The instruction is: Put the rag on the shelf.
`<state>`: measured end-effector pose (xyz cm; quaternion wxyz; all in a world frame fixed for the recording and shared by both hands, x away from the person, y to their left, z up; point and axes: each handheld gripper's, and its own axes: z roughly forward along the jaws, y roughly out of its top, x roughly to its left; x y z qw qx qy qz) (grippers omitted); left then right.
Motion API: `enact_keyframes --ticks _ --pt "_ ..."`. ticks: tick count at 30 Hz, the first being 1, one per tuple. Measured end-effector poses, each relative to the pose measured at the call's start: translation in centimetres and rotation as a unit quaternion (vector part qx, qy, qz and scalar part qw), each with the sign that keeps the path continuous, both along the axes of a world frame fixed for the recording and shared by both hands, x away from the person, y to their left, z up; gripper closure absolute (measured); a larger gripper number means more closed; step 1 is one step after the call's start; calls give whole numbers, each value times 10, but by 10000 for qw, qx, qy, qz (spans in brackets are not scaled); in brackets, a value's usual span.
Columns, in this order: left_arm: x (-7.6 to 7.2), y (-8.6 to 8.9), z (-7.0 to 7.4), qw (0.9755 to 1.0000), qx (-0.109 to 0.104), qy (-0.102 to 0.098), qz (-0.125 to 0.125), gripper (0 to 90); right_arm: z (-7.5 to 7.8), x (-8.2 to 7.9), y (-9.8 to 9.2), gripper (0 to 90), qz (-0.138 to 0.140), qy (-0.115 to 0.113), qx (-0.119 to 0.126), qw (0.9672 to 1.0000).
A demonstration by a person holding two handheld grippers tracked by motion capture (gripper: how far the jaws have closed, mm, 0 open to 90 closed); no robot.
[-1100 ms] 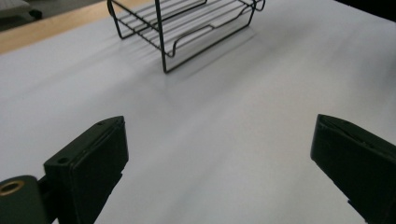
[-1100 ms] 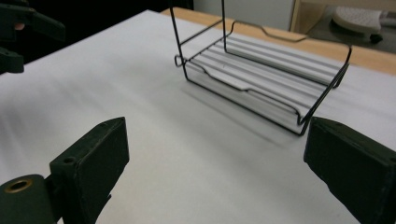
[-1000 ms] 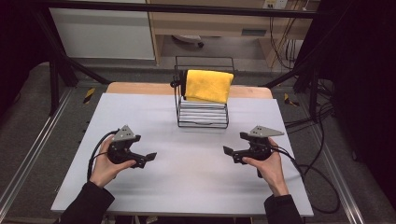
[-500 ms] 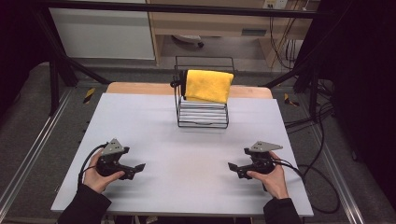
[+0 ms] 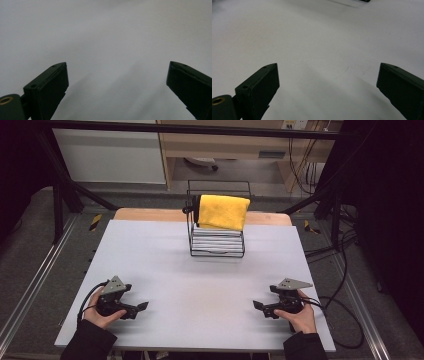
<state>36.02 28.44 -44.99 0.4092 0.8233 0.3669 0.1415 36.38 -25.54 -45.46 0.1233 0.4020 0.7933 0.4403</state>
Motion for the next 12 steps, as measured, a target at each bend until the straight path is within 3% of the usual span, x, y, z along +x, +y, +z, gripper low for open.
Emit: enact_keyframes --ticks 12 --pt "-1 3 -3 10000 -22 39 34 40 0 -2 -1 46 16 6 2 10000"
